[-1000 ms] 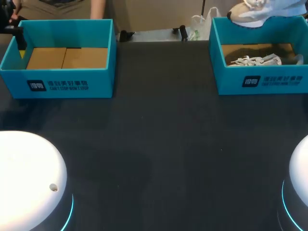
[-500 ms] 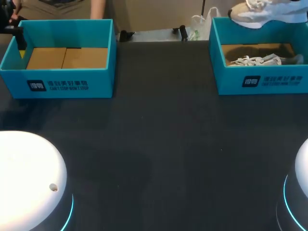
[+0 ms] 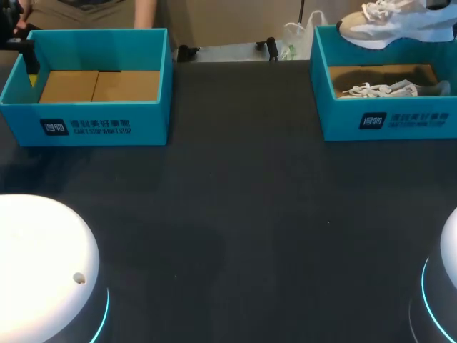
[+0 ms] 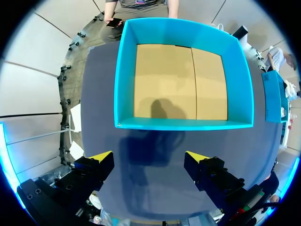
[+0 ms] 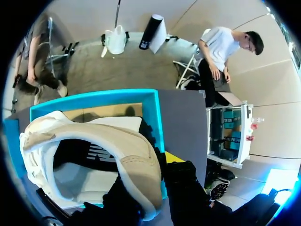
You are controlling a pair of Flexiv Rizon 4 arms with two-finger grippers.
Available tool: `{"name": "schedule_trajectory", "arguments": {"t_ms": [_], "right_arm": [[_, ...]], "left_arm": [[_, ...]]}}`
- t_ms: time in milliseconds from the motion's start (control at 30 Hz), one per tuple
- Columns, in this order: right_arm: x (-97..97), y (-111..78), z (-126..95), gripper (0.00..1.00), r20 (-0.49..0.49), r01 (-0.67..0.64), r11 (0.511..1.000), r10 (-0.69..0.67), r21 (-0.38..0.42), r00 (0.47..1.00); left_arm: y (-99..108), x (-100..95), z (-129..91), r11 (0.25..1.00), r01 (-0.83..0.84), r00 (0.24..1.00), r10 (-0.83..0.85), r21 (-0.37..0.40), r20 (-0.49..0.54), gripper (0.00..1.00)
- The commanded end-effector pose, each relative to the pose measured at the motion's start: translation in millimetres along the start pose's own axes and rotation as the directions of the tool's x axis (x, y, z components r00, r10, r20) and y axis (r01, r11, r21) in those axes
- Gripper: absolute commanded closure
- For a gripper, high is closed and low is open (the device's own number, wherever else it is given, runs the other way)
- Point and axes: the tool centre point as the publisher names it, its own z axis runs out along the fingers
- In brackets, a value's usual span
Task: Take the shoe out of the shoebox, open the shoe tongue, remove and reinsert the insole, then place the shoe into the shoebox
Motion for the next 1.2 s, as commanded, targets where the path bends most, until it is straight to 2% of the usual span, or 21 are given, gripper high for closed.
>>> {"name": "schedule_trajectory", "arguments": {"t_ms": [33, 333, 533, 767, 933, 1200], "right_arm": [[-0.5, -1.3, 2, 1.00, -0.001, -0.020, 1.000, 0.020, -0.002, 1.000], [10.1, -0.3, 19, 1.00, 0.010, -0.019, 0.999, 0.018, 0.026, 1.000], [14.7, -6.1, 26, 1.00, 0.025, -0.017, 0.999, 0.016, 0.037, 1.000], [19.5, -2.7, 36, 1.00, 0.046, -0.029, 0.998, 0.027, 0.059, 0.999], [24.8, 3.6, 37, 1.00, 0.054, -0.037, 0.997, 0.034, 0.060, 0.998], [28.6, 3.6, 42, 1.00, 0.040, -0.056, 0.997, 0.053, 0.059, 0.998]], "left_arm": [[1, -0.2, 0, 1.000, 0.000, 1.000, 0.000, 0.000, 0.001, 0.00], [1, -0.2, 0, 1.000, 0.000, 1.000, 0.000, 0.000, 0.001, 0.00], [1, -0.2, 0, 1.000, 0.000, 1.000, 0.000, 0.000, 0.001, 0.00], [1, -0.2, 0, 1.000, 0.000, 1.000, 0.000, 0.000, 0.001, 0.00], [1, -0.2, 0, 1.000, 0.000, 1.000, 0.000, 0.000, 0.001, 0.00], [1, -0.2, 0, 1.000, 0.000, 1.000, 0.000, 0.000, 0.001, 0.00]]}}
